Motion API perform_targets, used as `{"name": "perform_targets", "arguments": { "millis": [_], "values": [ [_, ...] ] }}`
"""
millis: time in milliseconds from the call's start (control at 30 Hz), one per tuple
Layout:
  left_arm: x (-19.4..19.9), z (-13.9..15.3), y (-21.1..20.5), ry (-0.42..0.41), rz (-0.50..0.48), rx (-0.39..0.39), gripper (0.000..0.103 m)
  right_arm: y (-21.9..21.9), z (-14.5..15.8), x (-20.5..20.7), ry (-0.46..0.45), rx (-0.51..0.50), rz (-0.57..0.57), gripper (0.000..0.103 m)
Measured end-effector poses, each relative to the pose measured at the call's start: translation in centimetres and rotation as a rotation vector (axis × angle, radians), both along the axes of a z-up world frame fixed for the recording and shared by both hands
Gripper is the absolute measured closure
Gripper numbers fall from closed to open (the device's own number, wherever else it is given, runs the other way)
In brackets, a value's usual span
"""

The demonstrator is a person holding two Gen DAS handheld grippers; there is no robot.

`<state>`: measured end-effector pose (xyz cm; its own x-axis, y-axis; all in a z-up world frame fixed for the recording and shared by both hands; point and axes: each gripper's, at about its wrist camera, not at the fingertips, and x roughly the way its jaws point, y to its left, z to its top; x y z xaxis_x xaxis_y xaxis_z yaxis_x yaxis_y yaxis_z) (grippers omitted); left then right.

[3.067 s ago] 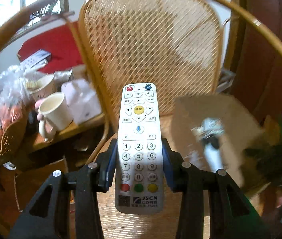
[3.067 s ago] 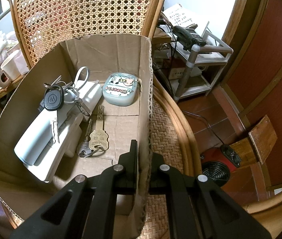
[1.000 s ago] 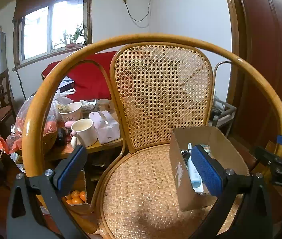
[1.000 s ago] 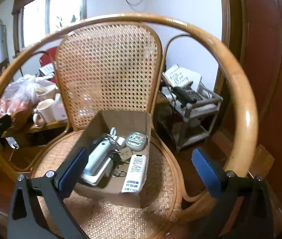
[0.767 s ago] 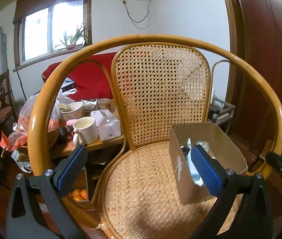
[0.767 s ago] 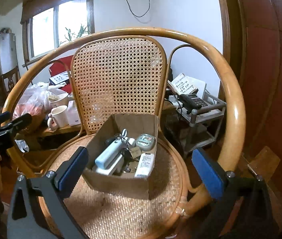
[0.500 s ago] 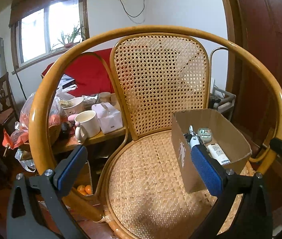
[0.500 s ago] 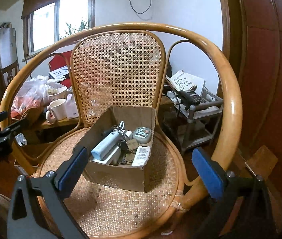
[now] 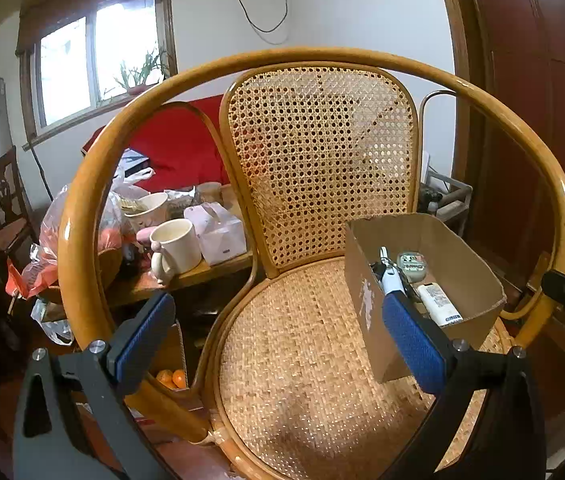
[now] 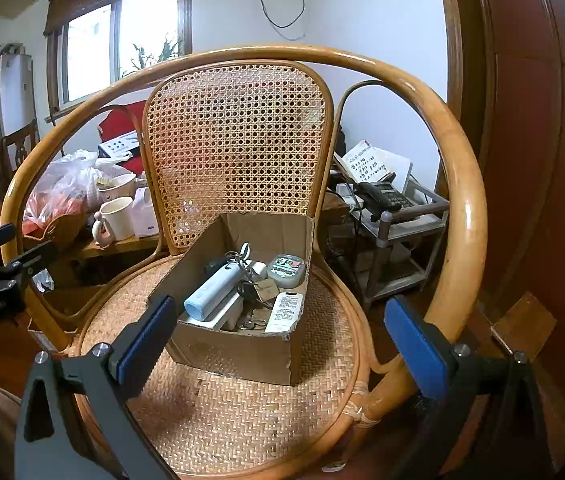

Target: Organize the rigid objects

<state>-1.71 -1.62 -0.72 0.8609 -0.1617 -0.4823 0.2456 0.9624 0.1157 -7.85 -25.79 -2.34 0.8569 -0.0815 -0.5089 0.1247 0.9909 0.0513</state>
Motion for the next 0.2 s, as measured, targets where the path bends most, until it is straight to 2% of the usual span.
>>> {"name": "perform_targets", "arguments": {
  "millis": [200],
  "values": [
    [0.16, 0.01, 0.19, 0.007, 0.012, -0.007, 0.000, -0.05, -0.02, -0.01, -0.001, -0.001, -0.004, 0.000]
  ]
}}
